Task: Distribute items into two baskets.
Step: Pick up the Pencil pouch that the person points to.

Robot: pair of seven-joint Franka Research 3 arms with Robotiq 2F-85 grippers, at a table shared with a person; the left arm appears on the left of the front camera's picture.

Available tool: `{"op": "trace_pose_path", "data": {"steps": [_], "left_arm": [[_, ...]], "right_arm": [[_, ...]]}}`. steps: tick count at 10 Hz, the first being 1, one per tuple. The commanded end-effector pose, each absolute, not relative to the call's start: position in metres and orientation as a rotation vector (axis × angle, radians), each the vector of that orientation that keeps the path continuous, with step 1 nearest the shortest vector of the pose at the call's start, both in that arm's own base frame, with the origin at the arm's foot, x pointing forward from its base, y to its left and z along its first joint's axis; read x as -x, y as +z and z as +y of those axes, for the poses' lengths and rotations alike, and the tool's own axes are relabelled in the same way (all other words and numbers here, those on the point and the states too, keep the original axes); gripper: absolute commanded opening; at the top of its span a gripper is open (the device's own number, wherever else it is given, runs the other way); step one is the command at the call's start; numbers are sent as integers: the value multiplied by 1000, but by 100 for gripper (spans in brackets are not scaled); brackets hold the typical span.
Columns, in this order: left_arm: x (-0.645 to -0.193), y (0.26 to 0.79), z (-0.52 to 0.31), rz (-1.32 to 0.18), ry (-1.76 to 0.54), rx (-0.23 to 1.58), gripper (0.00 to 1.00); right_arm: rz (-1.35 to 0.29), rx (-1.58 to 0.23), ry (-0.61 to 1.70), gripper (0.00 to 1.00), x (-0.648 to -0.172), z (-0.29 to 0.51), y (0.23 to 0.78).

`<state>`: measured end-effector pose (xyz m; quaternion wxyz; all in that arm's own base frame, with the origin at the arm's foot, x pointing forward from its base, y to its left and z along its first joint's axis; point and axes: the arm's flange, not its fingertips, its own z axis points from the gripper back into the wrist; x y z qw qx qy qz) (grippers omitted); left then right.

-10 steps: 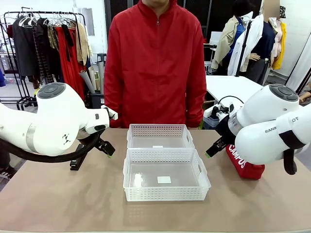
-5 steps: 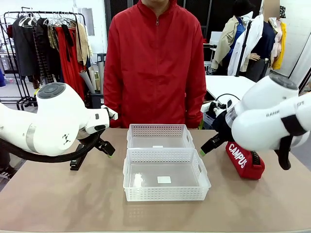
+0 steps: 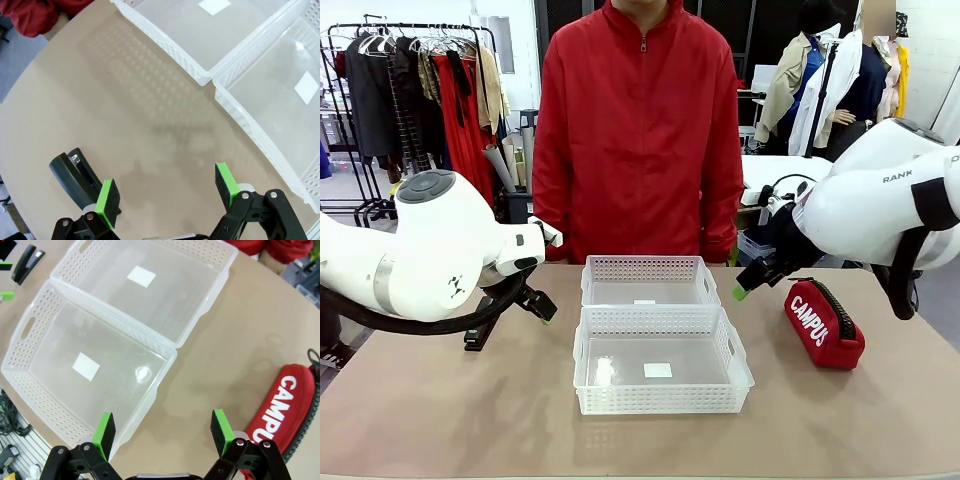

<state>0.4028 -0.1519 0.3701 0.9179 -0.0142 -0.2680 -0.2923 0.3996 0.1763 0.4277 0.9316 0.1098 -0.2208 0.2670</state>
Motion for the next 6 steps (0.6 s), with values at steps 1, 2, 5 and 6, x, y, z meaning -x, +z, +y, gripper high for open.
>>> {"op": "trace_pose_path", "data": {"steps": [1, 2, 5, 6], "left_arm": [[-403, 370, -152, -551, -601, 29, 100], [-403, 370, -152, -551, -601, 29, 100], [-403, 370, -152, -551, -601, 29, 100], [-403, 370, -152, -551, -601, 29, 100]], "right_arm": [[-442, -231, 547, 100, -397, 178, 425], [-442, -231, 547, 100, -397, 178, 425], [-442, -231, 547, 100, -397, 178, 425], [-442, -231, 547, 100, -397, 178, 425]]}}
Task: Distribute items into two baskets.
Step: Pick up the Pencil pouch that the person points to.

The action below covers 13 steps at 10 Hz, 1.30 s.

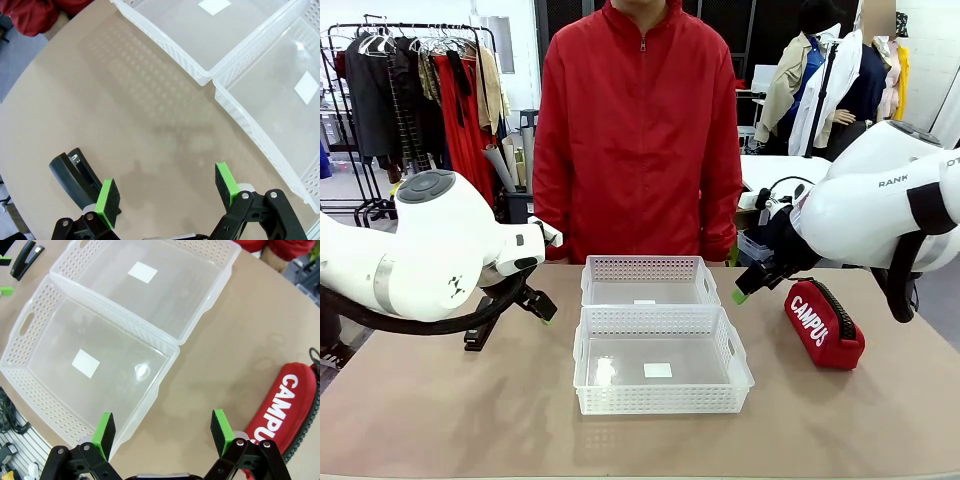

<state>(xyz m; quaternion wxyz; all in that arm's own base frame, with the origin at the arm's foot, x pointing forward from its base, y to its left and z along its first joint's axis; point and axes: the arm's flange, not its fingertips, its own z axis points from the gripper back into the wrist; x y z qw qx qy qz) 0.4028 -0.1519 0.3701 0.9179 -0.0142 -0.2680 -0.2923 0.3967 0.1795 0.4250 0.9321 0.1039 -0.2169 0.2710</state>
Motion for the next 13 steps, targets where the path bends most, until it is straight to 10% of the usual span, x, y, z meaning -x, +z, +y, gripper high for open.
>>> {"op": "trace_pose_path", "data": {"steps": [1, 6, 13], "left_arm": [[-403, 370, -152, -551, -601, 29, 100], [-403, 370, -152, -551, -601, 29, 100], [-381, 395, -154, -430, -579, 471, 100]], "right_arm": [[-442, -231, 547, 100, -397, 178, 425], [-442, -231, 547, 100, -397, 178, 425], [-444, -211, 554, 100, -397, 179, 425]]}}
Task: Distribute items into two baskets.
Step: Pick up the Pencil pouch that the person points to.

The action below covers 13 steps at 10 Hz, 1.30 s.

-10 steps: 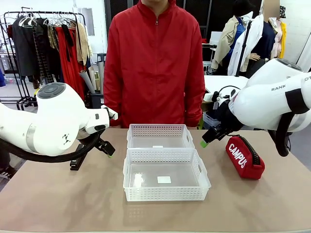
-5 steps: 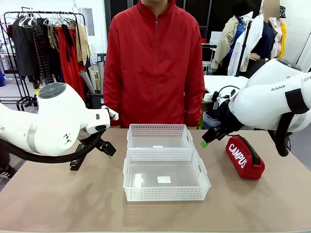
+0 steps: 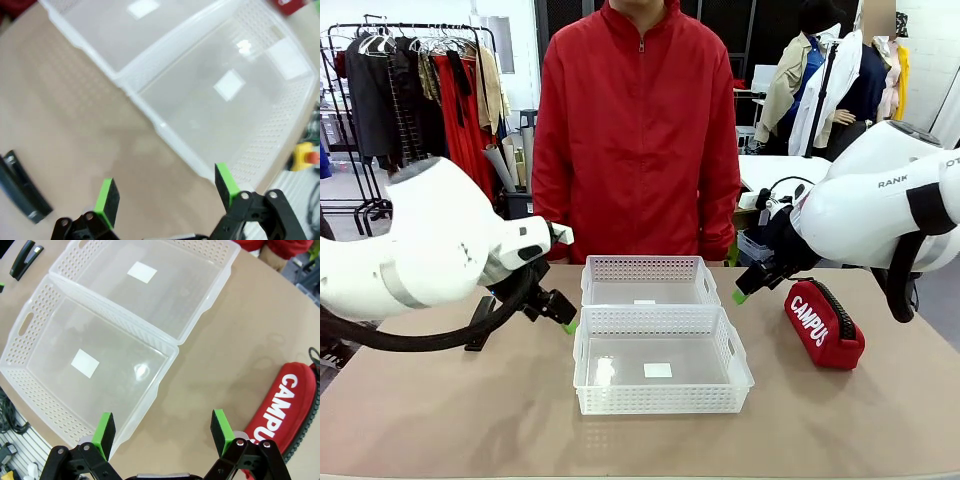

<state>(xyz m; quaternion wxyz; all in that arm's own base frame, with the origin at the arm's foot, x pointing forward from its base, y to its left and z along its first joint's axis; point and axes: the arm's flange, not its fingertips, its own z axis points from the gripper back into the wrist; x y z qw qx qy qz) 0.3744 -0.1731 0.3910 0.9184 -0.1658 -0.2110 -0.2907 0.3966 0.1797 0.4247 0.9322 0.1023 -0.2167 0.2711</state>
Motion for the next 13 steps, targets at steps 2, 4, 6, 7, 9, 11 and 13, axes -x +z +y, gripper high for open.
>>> {"op": "trace_pose_path", "data": {"steps": [2, 4, 6, 7, 9, 11, 13], "left_arm": [[-384, 417, -151, -451, -521, 574, 100], [-399, 431, -150, -482, -508, 669, 100], [-418, 443, -152, -473, -510, 753, 100], [-434, 454, -151, -492, -503, 791, 100], [-412, 457, -149, -486, -488, 750, 100], [-412, 457, -149, -486, -488, 750, 100], [-412, 457, -149, -486, -488, 750, 100]], "right_arm": [[-391, -330, 448, 100, -405, 182, 436], [-328, -438, 362, 100, -412, 187, 453], [-309, -528, 293, 100, -422, 190, 471], [-304, -576, 256, 100, -429, 188, 478], [-313, -522, 312, 100, -417, 190, 475], [-313, -522, 312, 100, -417, 190, 475], [-313, -522, 312, 100, -417, 190, 475]]}}
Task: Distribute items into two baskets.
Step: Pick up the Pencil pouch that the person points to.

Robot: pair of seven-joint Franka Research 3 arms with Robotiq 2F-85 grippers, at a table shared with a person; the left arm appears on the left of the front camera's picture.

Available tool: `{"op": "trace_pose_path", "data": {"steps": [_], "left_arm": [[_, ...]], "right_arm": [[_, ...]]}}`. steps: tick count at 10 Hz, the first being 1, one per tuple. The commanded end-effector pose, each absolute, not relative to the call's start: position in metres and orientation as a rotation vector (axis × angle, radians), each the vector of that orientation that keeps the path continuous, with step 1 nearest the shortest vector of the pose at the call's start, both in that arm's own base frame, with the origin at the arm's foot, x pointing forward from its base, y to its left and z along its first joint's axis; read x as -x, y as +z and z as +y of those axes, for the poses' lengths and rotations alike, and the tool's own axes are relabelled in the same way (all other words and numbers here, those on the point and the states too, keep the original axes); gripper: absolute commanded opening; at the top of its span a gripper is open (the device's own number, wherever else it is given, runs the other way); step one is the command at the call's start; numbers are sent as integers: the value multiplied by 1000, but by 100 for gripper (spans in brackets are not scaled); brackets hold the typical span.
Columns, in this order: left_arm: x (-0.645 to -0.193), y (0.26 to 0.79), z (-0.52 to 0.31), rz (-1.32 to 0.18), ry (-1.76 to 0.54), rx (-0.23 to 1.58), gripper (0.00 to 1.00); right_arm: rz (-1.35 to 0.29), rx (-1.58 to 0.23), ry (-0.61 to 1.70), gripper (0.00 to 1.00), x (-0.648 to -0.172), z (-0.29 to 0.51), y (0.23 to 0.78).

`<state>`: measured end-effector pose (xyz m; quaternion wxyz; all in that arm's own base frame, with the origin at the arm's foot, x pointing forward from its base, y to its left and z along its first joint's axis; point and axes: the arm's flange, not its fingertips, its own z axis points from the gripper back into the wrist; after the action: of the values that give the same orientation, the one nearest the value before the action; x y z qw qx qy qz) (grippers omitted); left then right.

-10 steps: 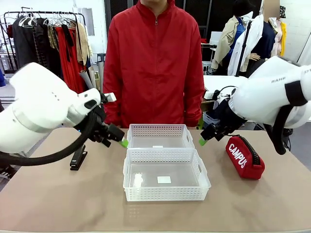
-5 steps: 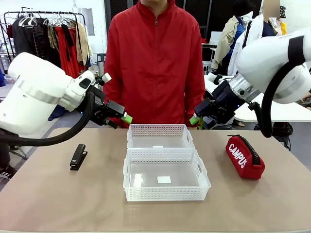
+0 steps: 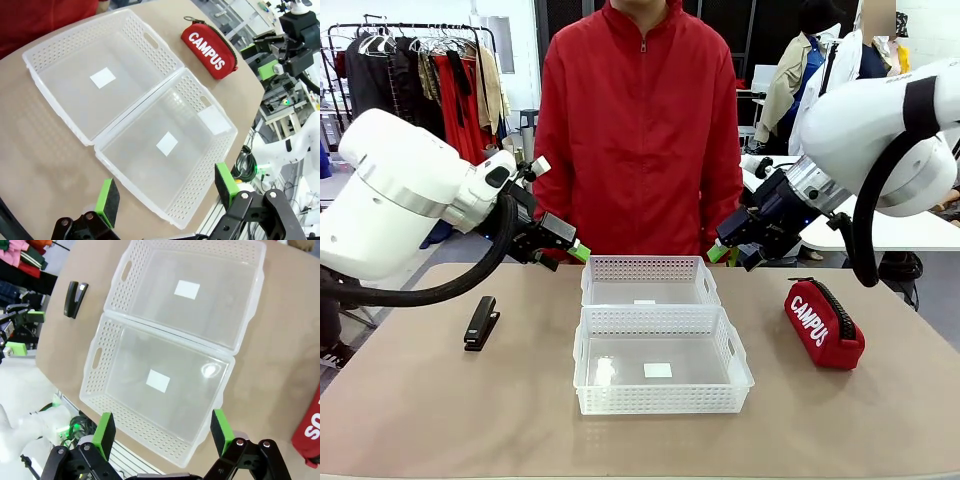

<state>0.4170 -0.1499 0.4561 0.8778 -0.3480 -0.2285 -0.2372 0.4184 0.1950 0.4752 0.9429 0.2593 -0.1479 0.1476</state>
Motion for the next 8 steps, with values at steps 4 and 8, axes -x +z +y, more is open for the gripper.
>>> {"op": "trace_pose_path", "data": {"steps": [4, 8], "left_arm": [[-427, 501, -148, -461, -418, 999, 100], [-436, 560, -152, -446, -323, 1262, 100]], "right_arm": [[-157, -844, 139, 100, -437, 192, 516], [-109, -1060, 5, 100, -453, 194, 573]]}}
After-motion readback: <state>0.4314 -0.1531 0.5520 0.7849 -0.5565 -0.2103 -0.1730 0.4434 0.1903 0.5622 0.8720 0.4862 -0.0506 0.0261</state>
